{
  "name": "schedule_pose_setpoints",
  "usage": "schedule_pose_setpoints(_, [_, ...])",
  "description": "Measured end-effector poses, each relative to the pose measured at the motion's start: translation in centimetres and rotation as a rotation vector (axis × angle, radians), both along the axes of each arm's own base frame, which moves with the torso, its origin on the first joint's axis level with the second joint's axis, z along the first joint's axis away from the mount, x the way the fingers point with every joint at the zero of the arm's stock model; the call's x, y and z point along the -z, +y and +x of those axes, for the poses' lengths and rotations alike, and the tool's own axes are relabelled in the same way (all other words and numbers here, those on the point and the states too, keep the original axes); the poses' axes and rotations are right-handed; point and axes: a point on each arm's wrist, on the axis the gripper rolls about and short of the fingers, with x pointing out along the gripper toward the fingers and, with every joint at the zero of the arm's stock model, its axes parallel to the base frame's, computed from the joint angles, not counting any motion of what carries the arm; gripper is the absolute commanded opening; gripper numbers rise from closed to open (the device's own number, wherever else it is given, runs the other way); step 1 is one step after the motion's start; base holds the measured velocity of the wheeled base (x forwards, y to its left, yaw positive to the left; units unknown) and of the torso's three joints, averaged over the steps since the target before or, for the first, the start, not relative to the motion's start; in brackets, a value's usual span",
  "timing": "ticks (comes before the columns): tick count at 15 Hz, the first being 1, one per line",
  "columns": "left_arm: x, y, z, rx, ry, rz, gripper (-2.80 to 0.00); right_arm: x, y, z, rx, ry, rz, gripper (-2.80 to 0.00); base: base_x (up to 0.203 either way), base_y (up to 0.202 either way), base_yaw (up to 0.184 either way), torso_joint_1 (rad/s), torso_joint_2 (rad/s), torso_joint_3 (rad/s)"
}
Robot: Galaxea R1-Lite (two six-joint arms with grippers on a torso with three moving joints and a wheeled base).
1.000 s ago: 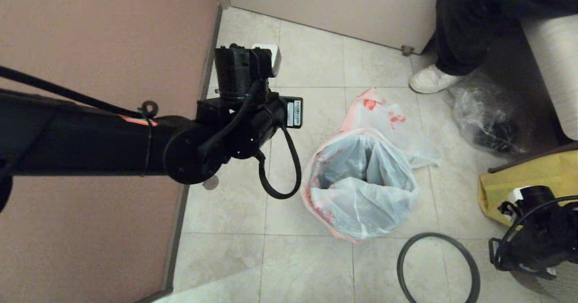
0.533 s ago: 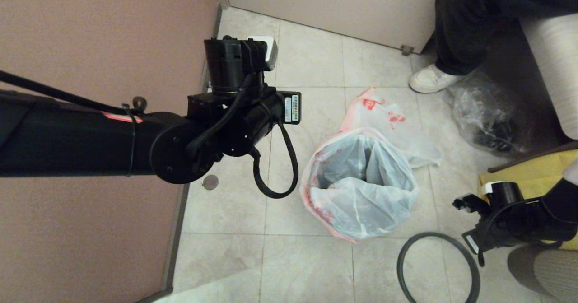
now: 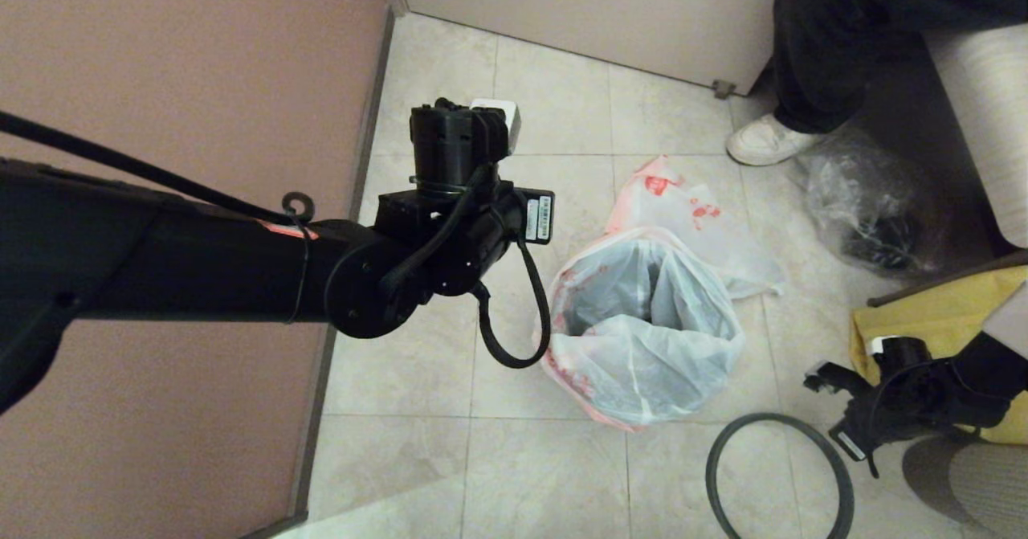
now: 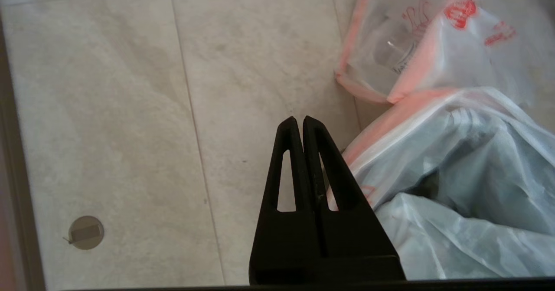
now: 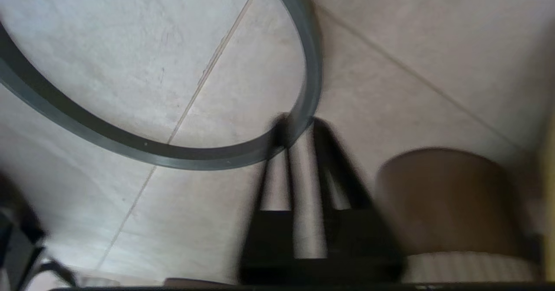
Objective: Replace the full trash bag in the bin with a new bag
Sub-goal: Place the trash can ring on the trash can
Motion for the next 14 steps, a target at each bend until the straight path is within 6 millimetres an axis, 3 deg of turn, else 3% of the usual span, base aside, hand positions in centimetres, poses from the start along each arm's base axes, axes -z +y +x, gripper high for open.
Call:
schedule_pose_setpoints(4, [0.7,-0.5,0.4,-0.015,0.008,0.010,-2.80,2.4,-1.5,1.8,0.013,-0.014,-0.001,0.00,0.000,0.000,0.000,0.000,0.00,0.000])
schedule_pose_setpoints(13, [1.4,-0.9,0.7,-0.018,0.018,0.026,-2.80,6.5,-2.7,3.0,0.012,-0.005,0.010,0.00,0.000,0.000,0.000,0.000,0.00,0.000])
schedule_pose_setpoints(14, [1.4,-0.9,0.8,-0.018,0.016,0.030,-2.80,7.0,-2.8,3.2,0.012,-0.003,0.011,-2.80,0.000,0.000,0.000,0.000,0.00,0.000])
